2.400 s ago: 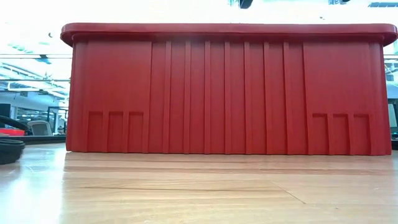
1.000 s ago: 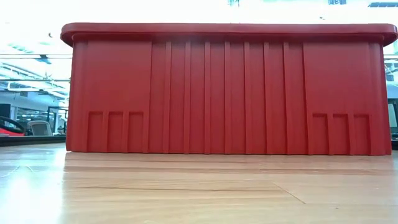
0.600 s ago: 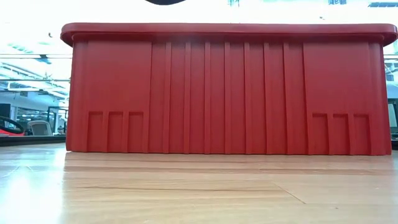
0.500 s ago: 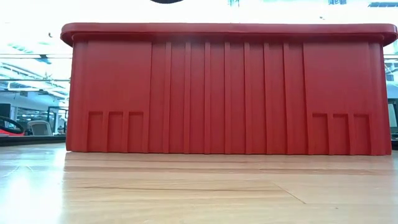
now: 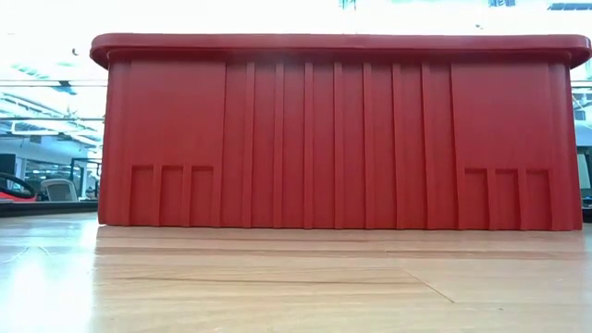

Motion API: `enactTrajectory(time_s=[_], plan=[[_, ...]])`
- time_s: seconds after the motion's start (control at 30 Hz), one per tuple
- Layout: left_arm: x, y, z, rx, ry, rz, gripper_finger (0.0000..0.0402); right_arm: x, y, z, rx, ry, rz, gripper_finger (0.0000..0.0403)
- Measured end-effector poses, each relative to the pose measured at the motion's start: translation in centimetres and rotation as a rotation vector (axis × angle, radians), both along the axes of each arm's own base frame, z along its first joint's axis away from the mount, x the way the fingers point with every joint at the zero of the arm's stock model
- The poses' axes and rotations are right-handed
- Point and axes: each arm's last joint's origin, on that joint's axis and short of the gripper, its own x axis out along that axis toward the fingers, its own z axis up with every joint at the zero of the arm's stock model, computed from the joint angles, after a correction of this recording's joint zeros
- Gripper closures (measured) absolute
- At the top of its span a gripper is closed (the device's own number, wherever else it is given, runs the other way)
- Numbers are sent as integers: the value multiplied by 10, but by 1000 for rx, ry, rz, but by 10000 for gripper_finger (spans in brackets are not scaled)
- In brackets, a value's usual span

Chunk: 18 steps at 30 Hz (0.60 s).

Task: Pick and place slides into bin
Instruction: Put the black slide into the red bin

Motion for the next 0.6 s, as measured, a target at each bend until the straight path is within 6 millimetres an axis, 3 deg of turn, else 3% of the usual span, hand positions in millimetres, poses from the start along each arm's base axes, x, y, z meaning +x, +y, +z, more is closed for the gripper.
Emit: enactTrajectory(time_s=[0.47, 0.6], plan=[[24, 10, -10, 31, 39, -5, 391, 38, 1, -31, 61, 42, 77, 202], [24, 12, -9, 24, 35, -3, 391, 40, 2, -32, 51, 29, 84, 202]])
